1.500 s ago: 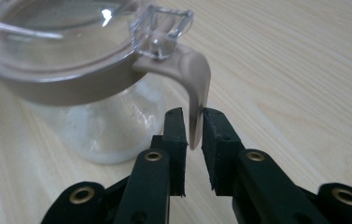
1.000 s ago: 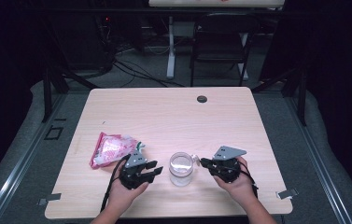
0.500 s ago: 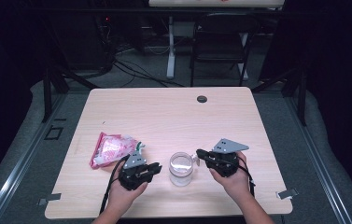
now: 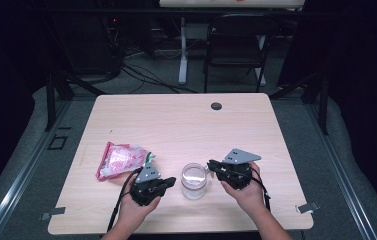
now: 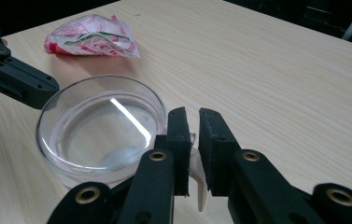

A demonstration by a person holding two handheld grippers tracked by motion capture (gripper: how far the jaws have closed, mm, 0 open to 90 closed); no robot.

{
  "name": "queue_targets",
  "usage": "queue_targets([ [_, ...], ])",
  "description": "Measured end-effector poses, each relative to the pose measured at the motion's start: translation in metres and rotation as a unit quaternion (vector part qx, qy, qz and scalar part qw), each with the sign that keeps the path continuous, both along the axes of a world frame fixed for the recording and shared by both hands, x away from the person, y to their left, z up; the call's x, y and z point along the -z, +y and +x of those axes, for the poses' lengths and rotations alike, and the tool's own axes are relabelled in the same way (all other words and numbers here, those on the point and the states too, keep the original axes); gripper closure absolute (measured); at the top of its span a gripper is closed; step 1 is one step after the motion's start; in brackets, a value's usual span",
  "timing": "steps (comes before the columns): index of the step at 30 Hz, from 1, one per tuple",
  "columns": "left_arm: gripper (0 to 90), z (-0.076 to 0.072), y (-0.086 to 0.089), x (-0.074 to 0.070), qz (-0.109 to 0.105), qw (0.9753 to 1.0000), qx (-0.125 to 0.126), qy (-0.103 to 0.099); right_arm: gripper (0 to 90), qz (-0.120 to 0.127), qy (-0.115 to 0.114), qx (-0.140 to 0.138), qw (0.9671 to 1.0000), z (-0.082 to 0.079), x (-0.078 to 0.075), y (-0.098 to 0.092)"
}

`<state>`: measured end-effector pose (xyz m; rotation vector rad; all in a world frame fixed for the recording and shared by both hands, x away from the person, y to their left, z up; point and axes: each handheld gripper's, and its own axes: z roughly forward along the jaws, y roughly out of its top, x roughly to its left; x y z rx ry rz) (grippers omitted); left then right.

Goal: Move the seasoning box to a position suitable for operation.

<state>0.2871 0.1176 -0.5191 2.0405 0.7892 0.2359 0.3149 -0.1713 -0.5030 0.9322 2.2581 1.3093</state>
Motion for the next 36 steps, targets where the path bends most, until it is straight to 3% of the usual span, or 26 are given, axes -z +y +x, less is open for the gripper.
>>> queue_targets([
  [29, 90.0, -0.004, -0.017, 0.005, 0.014, 0.9995, 0.027, 0.007, 83.8, 0.01, 0.004, -0.005, 0.9999, -0.001, 0.002, -0.002],
  [36, 90.0, -0.003, -0.016, 0.004, 0.008, 0.9996, 0.025, 0.008, 83.7, 0.011, 0.004, -0.005, 0.9999, -0.001, 0.002, -0.002],
])
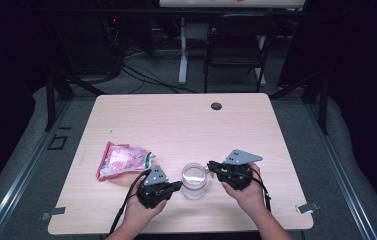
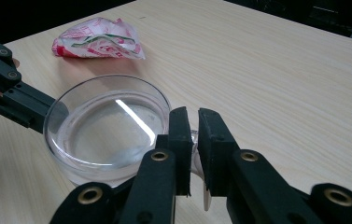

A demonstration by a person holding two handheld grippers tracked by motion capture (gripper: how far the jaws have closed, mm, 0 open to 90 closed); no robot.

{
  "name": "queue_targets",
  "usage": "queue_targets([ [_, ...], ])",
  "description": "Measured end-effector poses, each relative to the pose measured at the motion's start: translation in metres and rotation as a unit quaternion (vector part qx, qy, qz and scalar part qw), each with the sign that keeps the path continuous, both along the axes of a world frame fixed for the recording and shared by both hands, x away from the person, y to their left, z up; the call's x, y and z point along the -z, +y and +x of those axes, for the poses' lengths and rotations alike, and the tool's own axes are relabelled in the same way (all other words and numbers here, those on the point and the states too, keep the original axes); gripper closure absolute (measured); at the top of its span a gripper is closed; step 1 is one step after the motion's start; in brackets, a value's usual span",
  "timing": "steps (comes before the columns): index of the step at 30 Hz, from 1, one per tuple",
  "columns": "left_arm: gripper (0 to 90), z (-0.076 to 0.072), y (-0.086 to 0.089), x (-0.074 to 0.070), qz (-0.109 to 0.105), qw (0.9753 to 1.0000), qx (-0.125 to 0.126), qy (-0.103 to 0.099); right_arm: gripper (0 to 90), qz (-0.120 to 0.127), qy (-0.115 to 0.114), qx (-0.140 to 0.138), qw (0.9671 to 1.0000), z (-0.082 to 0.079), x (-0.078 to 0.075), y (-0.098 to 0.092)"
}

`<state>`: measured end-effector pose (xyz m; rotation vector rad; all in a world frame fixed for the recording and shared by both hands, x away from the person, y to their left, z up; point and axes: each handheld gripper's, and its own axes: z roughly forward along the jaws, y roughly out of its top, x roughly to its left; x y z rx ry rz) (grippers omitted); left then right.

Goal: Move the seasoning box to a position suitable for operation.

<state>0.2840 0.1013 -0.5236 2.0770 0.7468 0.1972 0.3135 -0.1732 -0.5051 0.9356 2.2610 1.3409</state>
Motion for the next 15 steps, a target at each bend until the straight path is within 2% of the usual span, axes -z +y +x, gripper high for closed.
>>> queue_targets([
  [3, 90.0, 0.0003, -0.0005, -0.0007, -0.007, 1.0, 0.0, 0.002, 83.8, 0.001, 0.0, 0.0, 1.0, 0.0, 0.0002, -0.0003],
  [5, 90.0, 0.0004, -0.0004, -0.0014, -0.004, 1.0, 0.001, 0.003, 83.8, 0.001, 0.0, 0.0, 1.0, -0.0001, 0.0002, -0.0003],
  [15, 90.0, 0.0026, -0.0008, -0.0055, -0.015, 0.9999, -0.004, -0.004, 81.0, -0.004, 0.0, -0.002, 1.0, -0.0024, -0.0004, -0.0002],
])
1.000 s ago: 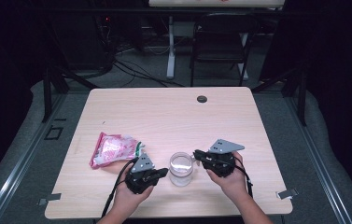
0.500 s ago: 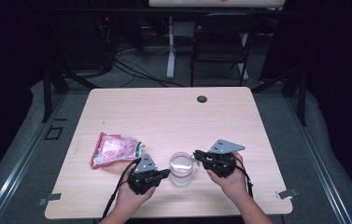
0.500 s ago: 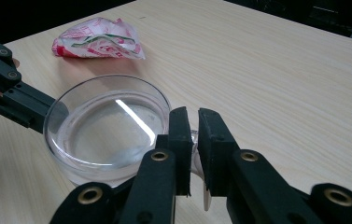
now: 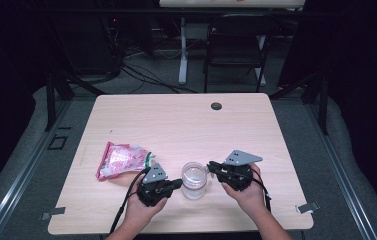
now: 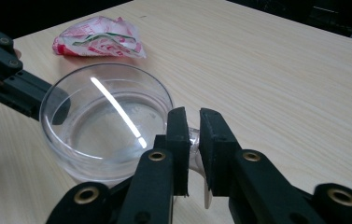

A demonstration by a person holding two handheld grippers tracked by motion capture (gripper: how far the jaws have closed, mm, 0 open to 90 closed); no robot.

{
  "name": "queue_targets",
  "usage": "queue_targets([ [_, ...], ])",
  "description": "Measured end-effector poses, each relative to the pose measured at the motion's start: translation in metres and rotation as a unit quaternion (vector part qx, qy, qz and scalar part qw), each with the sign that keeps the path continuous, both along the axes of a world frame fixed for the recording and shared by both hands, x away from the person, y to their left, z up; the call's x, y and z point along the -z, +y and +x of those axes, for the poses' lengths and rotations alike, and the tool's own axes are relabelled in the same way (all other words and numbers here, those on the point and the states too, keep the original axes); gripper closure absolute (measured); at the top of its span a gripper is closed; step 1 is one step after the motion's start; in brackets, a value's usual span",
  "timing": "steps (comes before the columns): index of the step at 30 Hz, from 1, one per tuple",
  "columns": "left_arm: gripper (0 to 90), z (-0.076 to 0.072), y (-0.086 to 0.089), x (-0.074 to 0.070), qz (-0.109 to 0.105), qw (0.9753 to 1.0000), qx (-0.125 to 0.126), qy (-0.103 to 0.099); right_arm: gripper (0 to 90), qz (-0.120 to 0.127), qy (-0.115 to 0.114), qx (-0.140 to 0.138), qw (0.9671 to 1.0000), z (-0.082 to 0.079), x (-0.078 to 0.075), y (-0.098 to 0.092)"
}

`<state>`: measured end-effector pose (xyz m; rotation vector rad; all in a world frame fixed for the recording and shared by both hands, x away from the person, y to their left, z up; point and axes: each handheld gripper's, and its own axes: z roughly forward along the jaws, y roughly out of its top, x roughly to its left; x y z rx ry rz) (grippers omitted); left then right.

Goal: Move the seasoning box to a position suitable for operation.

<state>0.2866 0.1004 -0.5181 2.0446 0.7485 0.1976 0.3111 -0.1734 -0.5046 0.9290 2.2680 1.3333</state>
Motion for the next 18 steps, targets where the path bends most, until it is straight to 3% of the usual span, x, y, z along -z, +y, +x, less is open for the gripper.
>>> queue_targets([
  [4, 90.0, 0.001, -0.002, -0.004, -0.002, 1.0, 0.004, 0.0, 76.0, -0.011, -0.004, -0.009, 0.9999, -0.006, -0.002, -0.001],
  [18, 88.4, 0.006, -0.008, -0.019, -0.002, 1.0, -0.002, -0.004, 64.5, -0.013, -0.01, -0.038, 0.9991, -0.022, -0.007, -0.004],
])
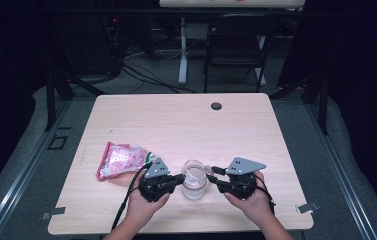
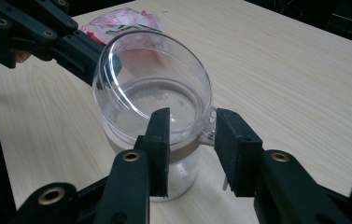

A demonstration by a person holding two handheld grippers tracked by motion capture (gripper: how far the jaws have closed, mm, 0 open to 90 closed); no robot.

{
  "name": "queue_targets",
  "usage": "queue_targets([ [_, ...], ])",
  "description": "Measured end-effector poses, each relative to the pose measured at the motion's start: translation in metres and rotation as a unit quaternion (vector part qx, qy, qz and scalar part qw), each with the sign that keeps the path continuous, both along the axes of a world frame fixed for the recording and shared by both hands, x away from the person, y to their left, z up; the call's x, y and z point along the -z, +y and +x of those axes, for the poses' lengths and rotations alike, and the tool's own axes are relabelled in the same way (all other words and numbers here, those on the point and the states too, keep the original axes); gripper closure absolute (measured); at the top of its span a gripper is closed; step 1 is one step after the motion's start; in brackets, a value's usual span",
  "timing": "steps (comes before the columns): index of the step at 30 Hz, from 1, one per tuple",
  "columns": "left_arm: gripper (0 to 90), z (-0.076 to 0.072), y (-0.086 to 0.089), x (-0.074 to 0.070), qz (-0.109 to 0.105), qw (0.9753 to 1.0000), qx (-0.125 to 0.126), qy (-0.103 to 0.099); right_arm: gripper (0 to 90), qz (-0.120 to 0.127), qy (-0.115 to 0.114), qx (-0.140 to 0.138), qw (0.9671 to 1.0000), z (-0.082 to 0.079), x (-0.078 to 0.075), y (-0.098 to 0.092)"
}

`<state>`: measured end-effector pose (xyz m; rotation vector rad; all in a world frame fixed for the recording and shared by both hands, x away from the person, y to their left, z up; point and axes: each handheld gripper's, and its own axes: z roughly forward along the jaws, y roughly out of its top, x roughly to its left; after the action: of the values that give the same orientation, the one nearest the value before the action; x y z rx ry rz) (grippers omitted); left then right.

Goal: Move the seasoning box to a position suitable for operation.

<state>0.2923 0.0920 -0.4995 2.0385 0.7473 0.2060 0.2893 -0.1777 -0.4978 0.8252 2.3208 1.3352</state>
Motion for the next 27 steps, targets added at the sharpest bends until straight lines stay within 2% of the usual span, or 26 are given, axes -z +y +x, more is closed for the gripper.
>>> queue_targets([
  [4, 88.2, 0.003, -0.003, -0.004, -0.002, 1.0, -0.001, 0.001, 62.5, 0.002, 0.0, -0.005, 1.0, -0.001, -0.001, -0.001],
  [10, 87.2, 0.006, -0.01, -0.012, 0.0, 1.0, 0.001, -0.008, 56.4, 0.004, -0.006, -0.022, 0.9997, -0.008, -0.005, -0.001],
  [14, 86.4, 0.007, -0.012, -0.015, -0.001, 1.0, 0.001, -0.008, 52.0, -0.018, -0.017, -0.024, 0.9994, -0.011, -0.003, 0.004],
  [17, 85.6, 0.008, -0.012, -0.016, -0.003, 1.0, -0.002, -0.008, 47.4, -0.021, -0.021, -0.022, 0.9993, -0.012, -0.002, 0.008],
  [21, 83.6, 0.009, -0.012, -0.016, -0.004, 1.0, -0.003, -0.006, 47.4, -0.032, -0.034, -0.015, 0.9988, -0.012, 0.0, 0.014],
  [27, 81.9, 0.009, -0.011, -0.014, -0.003, 1.0, -0.005, -0.007, 48.8, -0.038, -0.041, -0.01, 0.9984, -0.013, 0.002, 0.019],
])
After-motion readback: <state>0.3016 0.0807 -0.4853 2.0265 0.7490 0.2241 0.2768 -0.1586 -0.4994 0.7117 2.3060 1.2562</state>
